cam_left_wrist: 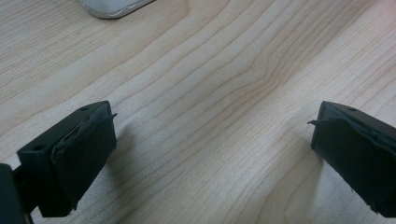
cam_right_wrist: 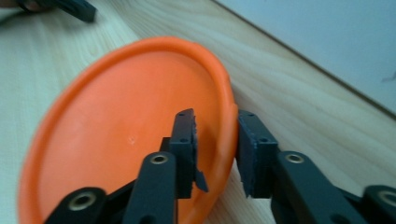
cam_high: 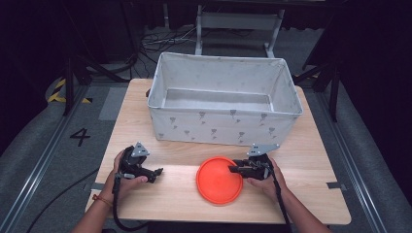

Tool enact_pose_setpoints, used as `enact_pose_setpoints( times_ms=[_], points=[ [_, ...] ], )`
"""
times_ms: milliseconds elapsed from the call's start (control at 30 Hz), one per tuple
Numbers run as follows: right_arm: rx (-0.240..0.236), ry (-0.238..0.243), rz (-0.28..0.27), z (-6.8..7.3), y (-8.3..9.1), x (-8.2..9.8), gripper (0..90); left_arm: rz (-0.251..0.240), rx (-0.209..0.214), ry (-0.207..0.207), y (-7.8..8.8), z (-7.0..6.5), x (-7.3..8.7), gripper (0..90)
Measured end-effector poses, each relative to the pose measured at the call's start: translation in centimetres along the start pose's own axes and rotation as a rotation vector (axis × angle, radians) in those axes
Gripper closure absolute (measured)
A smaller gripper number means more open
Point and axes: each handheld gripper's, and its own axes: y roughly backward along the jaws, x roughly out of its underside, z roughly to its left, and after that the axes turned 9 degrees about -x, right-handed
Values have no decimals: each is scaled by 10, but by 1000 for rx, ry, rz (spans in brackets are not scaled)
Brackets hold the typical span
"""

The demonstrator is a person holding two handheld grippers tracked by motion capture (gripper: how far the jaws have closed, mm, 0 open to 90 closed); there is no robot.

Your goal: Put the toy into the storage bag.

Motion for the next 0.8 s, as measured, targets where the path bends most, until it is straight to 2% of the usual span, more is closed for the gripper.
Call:
enact_pose_setpoints(
  times_ms=[100,167,233,333,567,633,733,800],
  points=[
    [-17,32,-33,7,11,-7,772,-1,-1,0,0,0,0,4],
    [-15,43,-32,9,13,-9,781,-1,0,0,0,0,0,4],
    [-35,60,-51,14,19,-13,800,-1,0,0,0,0,0,5],
    [-45,99,-65,23,28,-19,817,-1,0,0,0,0,0,4],
    [-21,205,-53,42,40,-28,823,-1,0,-5,0,0,0,4],
    [-19,214,-52,44,41,-29,823,-3,-1,-5,0,0,0,4],
    [19,272,-32,54,51,-34,823,-1,0,-5,0,0,0,4],
    [30,286,-34,56,57,-36,824,-1,0,-5,0,0,0,4]
  ],
)
